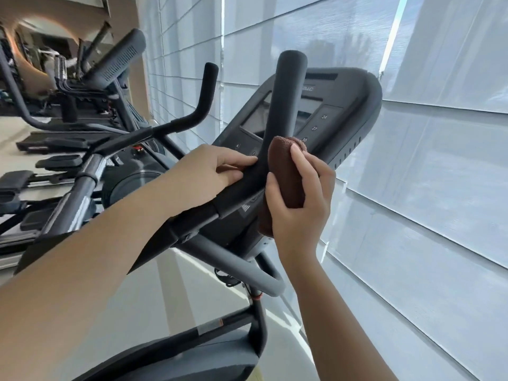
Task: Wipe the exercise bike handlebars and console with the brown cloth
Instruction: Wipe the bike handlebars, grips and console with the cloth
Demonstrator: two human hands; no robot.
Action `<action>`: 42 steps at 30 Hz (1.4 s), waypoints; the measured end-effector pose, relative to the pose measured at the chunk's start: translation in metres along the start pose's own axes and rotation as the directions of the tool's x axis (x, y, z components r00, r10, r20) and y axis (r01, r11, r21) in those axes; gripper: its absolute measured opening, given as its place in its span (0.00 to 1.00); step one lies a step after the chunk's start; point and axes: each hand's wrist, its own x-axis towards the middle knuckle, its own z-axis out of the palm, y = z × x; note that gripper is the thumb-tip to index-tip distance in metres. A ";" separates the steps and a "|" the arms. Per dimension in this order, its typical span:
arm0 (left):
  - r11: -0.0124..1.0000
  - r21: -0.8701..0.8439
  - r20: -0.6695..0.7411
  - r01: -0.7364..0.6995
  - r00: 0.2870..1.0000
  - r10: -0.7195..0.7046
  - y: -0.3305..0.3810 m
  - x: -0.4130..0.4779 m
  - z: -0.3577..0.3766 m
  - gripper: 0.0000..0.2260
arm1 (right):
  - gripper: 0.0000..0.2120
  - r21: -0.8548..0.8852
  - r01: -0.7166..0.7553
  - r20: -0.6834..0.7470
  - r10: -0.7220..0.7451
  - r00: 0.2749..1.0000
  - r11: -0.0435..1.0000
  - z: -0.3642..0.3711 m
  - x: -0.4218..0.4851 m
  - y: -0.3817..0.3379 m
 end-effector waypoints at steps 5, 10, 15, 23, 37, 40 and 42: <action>0.966 -0.258 -0.033 0.015 0.999 -0.025 0.008 -0.013 0.008 0.19 | 0.20 0.069 0.119 0.052 -0.123 0.991 0.990 -0.021 0.028 0.004; 0.945 -0.327 -0.272 -0.026 0.960 -0.067 0.013 -0.005 0.039 0.17 | 0.19 0.223 0.149 0.114 -0.177 0.978 0.964 -0.016 0.084 0.016; 0.967 -0.244 -0.386 -0.070 0.922 -0.031 0.019 0.018 0.057 0.20 | 0.20 0.412 0.069 0.060 -0.103 0.993 0.908 -0.010 0.075 0.041; 0.961 -0.263 -0.483 -0.084 0.874 -0.056 0.017 0.045 0.068 0.21 | 0.18 0.543 -0.033 0.188 -0.083 0.979 0.839 -0.007 0.067 0.084; 0.967 -0.253 -0.481 -0.015 0.870 -0.112 0.026 0.026 0.061 0.20 | 0.20 0.608 -0.131 0.214 -0.002 0.977 0.783 0.005 0.030 0.076; 0.963 -0.269 -0.505 -0.021 0.854 -0.122 0.026 0.026 0.060 0.18 | 0.20 0.588 -0.065 0.196 -0.063 0.979 0.806 0.006 0.033 0.078; 0.958 -0.285 -0.520 -0.017 0.842 -0.140 0.025 0.027 0.067 0.20 | 0.19 0.591 -0.030 0.176 -0.093 0.980 0.806 -0.001 0.045 0.082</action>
